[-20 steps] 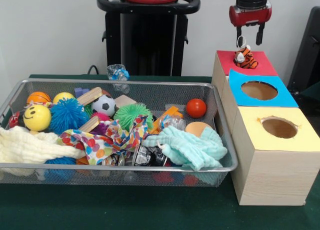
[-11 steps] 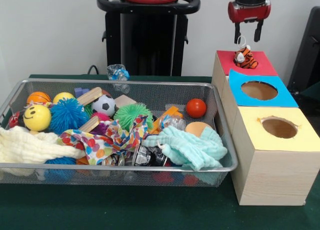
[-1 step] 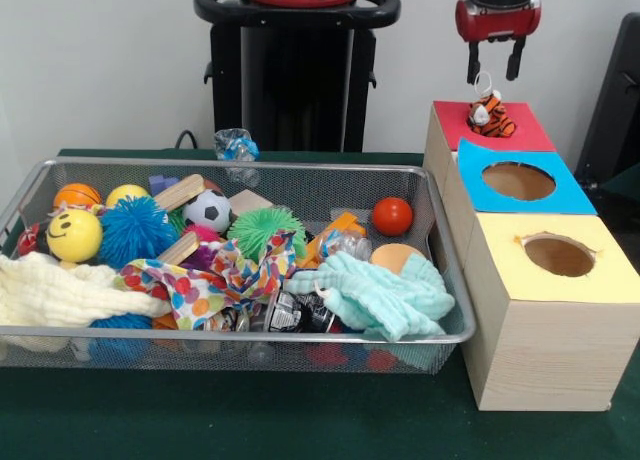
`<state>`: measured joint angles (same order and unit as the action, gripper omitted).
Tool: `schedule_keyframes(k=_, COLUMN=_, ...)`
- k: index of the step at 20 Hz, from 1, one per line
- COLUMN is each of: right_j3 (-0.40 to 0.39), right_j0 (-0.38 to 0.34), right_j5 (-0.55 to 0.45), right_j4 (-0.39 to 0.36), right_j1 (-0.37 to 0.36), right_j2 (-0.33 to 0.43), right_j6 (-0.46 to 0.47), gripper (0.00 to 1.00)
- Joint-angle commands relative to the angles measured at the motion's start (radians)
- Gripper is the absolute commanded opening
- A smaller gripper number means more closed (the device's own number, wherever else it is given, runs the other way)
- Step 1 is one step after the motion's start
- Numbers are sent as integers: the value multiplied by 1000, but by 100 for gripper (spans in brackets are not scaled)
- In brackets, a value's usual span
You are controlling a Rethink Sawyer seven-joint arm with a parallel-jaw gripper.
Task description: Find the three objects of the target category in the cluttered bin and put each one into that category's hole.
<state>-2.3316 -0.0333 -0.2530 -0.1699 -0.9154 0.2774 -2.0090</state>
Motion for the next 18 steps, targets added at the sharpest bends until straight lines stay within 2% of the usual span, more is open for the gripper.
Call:
schedule_keyframes(k=1, right_j3=83, right_j0=-15, right_j5=-18, right_j4=22, right_j1=32, right_j2=29, right_j6=-90, gripper=100)
schedule_keyframes(k=9, right_j3=103, right_j0=-9, right_j5=-63, right_j4=41, right_j1=22, right_j2=34, right_j6=-88, gripper=100)
schedule_keyframes(k=13, right_j3=92, right_j0=-9, right_j5=-48, right_j4=37, right_j1=18, right_j2=31, right_j6=-92, gripper=100)
schedule_keyframes(k=18, right_j3=47, right_j0=-3, right_j5=19, right_j4=8, right_j1=12, right_j2=10, right_j6=-106, gripper=100)
